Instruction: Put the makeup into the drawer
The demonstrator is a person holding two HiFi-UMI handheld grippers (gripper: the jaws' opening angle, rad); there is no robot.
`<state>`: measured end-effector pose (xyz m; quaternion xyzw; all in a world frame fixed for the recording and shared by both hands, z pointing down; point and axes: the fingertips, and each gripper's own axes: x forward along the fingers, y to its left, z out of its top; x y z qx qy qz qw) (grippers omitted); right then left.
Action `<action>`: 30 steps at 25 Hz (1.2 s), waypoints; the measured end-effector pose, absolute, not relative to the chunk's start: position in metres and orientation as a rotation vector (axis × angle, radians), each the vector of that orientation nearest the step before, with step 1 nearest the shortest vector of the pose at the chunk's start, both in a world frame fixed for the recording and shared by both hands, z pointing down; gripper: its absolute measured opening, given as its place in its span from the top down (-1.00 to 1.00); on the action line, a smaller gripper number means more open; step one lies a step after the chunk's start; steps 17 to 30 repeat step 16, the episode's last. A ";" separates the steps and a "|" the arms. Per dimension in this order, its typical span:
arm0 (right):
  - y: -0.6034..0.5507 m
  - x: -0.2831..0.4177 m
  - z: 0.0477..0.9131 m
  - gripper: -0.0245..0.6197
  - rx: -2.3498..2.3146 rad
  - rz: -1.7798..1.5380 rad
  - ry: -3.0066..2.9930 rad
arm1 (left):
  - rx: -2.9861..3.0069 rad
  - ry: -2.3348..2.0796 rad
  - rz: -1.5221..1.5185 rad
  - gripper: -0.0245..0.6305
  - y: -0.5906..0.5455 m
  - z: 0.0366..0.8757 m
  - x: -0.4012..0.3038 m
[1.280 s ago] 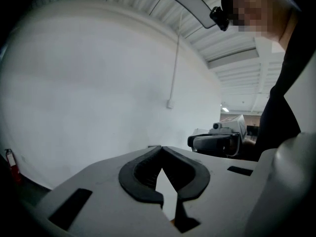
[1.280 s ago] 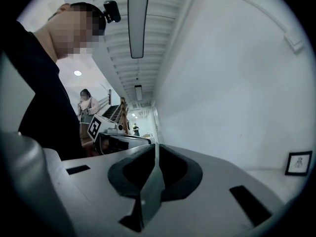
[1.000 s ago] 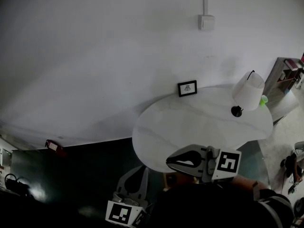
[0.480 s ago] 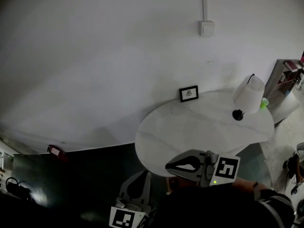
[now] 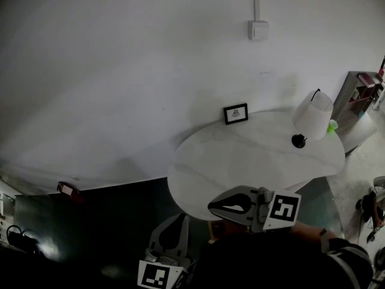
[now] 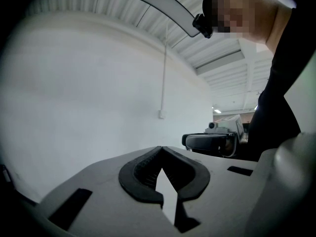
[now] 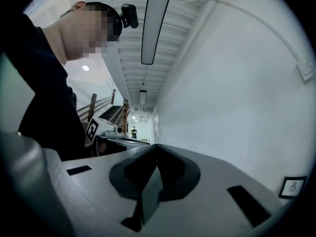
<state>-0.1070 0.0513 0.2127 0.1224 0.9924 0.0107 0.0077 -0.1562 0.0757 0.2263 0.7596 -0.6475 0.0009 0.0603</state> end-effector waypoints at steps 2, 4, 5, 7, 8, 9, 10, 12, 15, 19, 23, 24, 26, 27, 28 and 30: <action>0.051 -0.107 0.213 0.87 0.380 0.034 3.102 | 2.298 -1.961 0.004 0.89 0.076 0.227 -0.156; 0.051 -0.106 0.213 0.87 0.378 0.040 3.100 | 2.298 -1.959 0.006 0.89 0.076 0.227 -0.156; 0.051 -0.105 0.213 0.87 0.377 0.042 3.100 | 2.299 -1.957 0.008 0.89 0.076 0.228 -0.155; 0.051 -0.105 0.214 0.87 0.377 0.042 3.099 | 2.300 -1.953 0.010 0.89 0.077 0.229 -0.154; 0.052 -0.105 0.214 0.87 0.379 0.042 3.099 | 2.300 -1.952 0.010 0.89 0.077 0.229 -0.154; 0.052 -0.104 0.214 0.87 0.380 0.041 3.098 | 2.299 -1.952 0.010 0.89 0.077 0.229 -0.153; 0.052 -0.104 0.214 0.87 0.380 0.038 3.098 | 2.298 -1.952 0.010 0.89 0.077 0.229 -0.153; 0.052 -0.104 0.213 0.87 0.381 0.036 3.094 | 2.298 -1.952 0.010 0.89 0.077 0.228 -0.152; 0.053 -0.103 0.213 0.87 0.382 0.035 3.091 | 2.300 -1.951 0.010 0.89 0.078 0.229 -0.151; 0.054 -0.103 0.213 0.87 0.381 0.034 3.091 | 2.300 -1.951 0.011 0.89 0.079 0.229 -0.151; 0.054 -0.103 0.213 0.87 0.381 0.034 3.091 | 2.300 -1.951 0.011 0.89 0.079 0.229 -0.151; 0.054 -0.103 0.213 0.87 0.381 0.034 3.091 | 2.300 -1.951 0.011 0.89 0.079 0.229 -0.151; 0.054 -0.103 0.213 0.87 0.381 0.034 3.091 | 2.300 -1.951 0.011 0.89 0.079 0.229 -0.151; 0.054 -0.103 0.213 0.87 0.381 0.034 3.091 | 2.300 -1.951 0.011 0.89 0.079 0.229 -0.151; 0.054 -0.103 0.213 0.87 0.381 0.034 3.091 | 2.300 -1.951 0.011 0.89 0.079 0.229 -0.151; 0.054 -0.103 0.213 0.87 0.381 0.034 3.091 | 2.300 -1.951 0.011 0.89 0.079 0.229 -0.151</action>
